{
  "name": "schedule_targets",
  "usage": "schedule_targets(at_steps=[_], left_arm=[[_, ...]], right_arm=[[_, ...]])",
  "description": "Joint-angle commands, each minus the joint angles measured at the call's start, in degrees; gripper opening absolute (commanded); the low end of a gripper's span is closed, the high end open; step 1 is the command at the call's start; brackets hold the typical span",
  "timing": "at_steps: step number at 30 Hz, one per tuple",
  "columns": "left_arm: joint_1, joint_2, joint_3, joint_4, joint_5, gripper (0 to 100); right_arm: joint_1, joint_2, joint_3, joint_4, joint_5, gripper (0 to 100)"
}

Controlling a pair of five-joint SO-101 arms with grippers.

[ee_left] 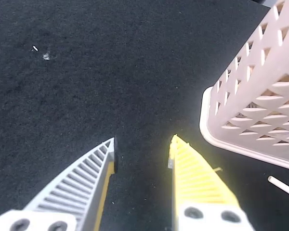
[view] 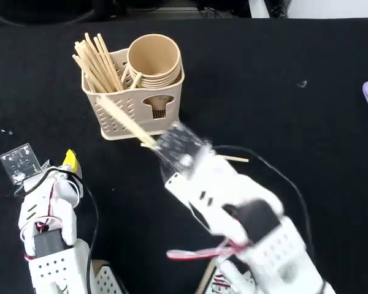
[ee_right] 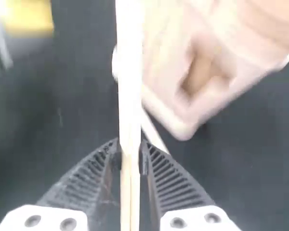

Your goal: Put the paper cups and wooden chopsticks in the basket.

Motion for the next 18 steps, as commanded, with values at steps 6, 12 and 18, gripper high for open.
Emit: schedule_targets(at_steps=[6, 12, 18], left_arm=[[0.3, -0.8, 1.2, 0.4, -0.4, 18], [0.3, -0.8, 1.2, 0.4, -0.4, 18], [0.3, -0.8, 1.2, 0.4, -0.4, 19]], right_arm=[[-4.7, 0.0, -0.7, -39.2, -5.6, 1.1], [-4.7, 17.3, 2.2, -72.1, -5.5, 1.1], [-4.6, 36.8, -7.7, -82.7, -5.5, 1.1]])
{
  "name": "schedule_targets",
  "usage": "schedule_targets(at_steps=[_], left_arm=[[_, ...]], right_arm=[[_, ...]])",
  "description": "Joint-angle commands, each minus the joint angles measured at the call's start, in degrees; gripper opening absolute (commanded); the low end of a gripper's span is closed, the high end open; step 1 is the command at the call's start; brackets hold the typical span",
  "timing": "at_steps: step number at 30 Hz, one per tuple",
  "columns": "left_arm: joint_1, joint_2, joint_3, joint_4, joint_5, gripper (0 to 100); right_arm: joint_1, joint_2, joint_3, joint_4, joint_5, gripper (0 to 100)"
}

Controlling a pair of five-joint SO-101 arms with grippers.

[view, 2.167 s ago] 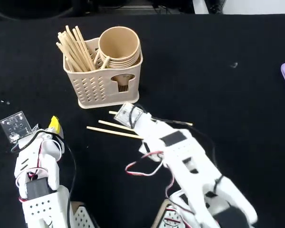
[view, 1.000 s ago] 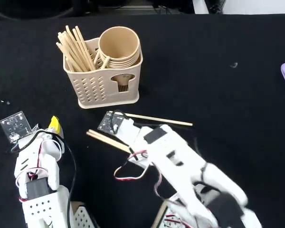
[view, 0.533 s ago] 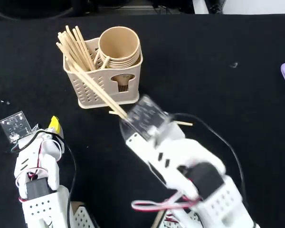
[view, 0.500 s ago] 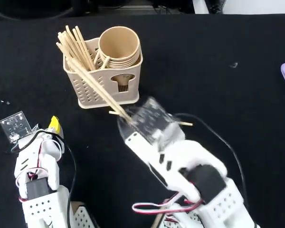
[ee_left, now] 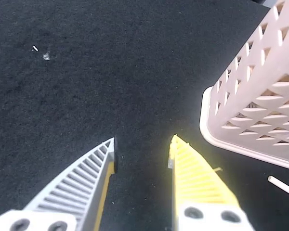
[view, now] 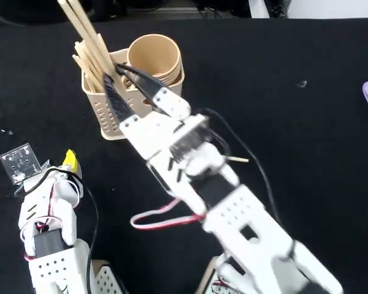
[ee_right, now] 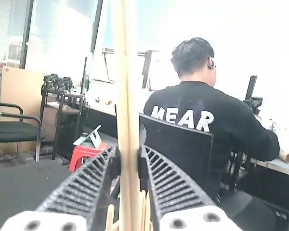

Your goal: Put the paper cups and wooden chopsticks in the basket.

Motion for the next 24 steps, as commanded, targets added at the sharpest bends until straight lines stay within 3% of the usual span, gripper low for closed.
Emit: schedule_targets(at_steps=[1, 6, 12, 19, 24], left_arm=[[0.3, -0.8, 1.2, 0.4, -0.4, 19], [0.3, -0.8, 1.2, 0.4, -0.4, 19], [0.3, -0.8, 1.2, 0.4, -0.4, 19], [0.3, -0.8, 1.2, 0.4, -0.4, 19], [0.3, -0.8, 1.2, 0.4, -0.4, 19]], right_arm=[[-0.6, 10.6, -10.0, -4.1, -0.4, 1.1], [1.1, 23.3, -19.5, -4.2, -0.4, 1.1], [3.6, 30.6, -21.1, -4.2, -0.4, 1.1], [3.4, 31.1, -19.0, -3.9, -0.4, 1.7], [3.6, 27.7, -20.4, 4.0, -0.4, 7.6]])
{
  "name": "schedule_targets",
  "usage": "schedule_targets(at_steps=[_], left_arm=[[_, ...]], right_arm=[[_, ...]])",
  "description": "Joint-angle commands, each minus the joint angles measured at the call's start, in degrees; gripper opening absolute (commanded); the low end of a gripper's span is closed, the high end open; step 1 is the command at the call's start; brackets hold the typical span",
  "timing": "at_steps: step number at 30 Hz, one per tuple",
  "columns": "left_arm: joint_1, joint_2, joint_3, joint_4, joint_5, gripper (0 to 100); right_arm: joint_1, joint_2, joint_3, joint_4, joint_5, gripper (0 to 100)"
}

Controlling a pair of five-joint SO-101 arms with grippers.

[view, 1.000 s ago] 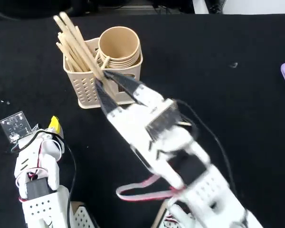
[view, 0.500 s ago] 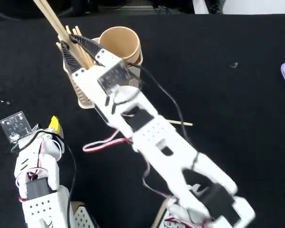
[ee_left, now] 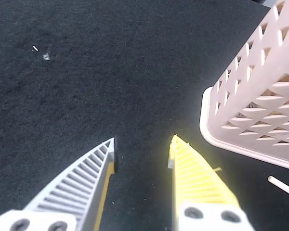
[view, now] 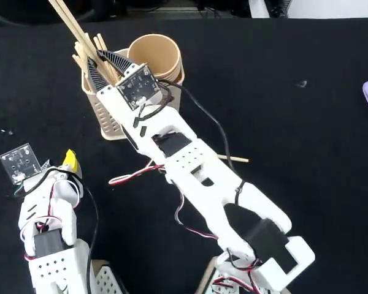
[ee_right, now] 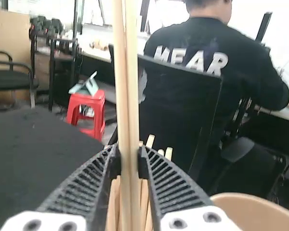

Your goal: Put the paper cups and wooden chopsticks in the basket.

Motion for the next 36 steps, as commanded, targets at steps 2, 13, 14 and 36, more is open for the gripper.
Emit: schedule_targets(at_steps=[2, 13, 14, 36], left_arm=[[0.3, -0.9, 1.2, 0.4, -0.4, 19], [0.3, -0.9, 1.2, 0.4, -0.4, 19], [0.3, -0.9, 1.2, 0.4, -0.4, 19], [0.3, -0.8, 1.2, 0.4, -0.4, 19]], right_arm=[[1.1, -5.9, -2.9, 8.3, -0.5, 13.2], [4.7, -31.5, 0.4, 37.4, -5.3, 12.3], [5.7, -35.6, 0.9, 44.0, -5.4, 12.3], [31.1, -29.3, 30.5, 63.6, 36.7, 21.1]])
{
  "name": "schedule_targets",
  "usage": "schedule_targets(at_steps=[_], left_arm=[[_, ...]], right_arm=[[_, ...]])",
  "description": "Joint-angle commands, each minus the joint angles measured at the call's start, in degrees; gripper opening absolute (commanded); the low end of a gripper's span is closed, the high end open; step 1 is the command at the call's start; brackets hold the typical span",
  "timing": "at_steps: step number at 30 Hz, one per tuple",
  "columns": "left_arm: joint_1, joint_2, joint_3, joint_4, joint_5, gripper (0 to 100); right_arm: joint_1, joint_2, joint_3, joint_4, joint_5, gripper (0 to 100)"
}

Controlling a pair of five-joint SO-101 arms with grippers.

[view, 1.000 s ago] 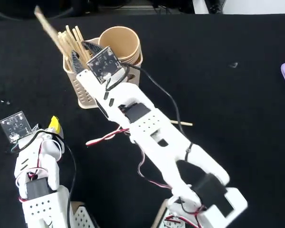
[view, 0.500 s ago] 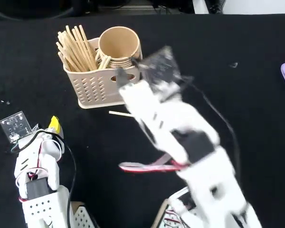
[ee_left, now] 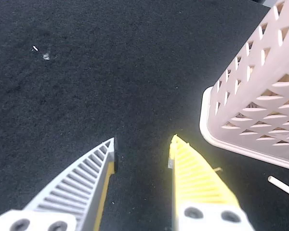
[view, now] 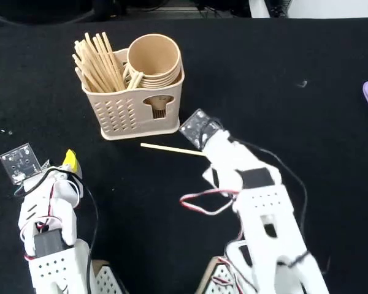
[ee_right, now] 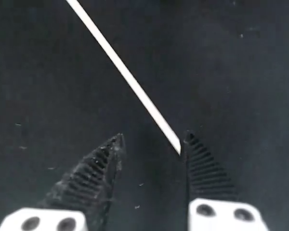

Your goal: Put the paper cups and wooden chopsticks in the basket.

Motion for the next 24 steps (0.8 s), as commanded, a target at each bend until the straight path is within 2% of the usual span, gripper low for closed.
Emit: schedule_targets(at_steps=[1, 7, 13, 15, 17, 18, 19, 24], left_arm=[[0.3, -0.8, 1.2, 0.4, -0.4, 19], [0.3, -0.8, 1.2, 0.4, -0.4, 19], [0.3, -0.8, 1.2, 0.4, -0.4, 19], [0.3, -0.8, 1.2, 0.4, -0.4, 19], [0.3, -0.8, 1.2, 0.4, -0.4, 19], [0.3, -0.8, 1.2, 0.4, -0.4, 19], [0.3, -0.8, 1.2, 0.4, -0.4, 19], [0.3, -0.8, 1.2, 0.4, -0.4, 19]], right_arm=[[2.6, 7.7, -1.0, -4.5, 7.6, 21.1], [5.8, 18.8, -6.2, -10.6, 13.5, 21.1], [7.6, 28.7, -9.7, -10.8, 17.9, 20.6], [7.6, 30.7, -9.7, -10.4, 20.3, 15.1], [7.0, 31.5, -9.6, -8.4, 23.8, 2.4], [6.9, 31.5, -9.6, -6.8, 24.8, 0.8], [7.0, 31.1, -9.6, -4.9, 24.9, 3.1], [6.8, 22.7, -10.0, 9.8, 24.4, 1.0]])
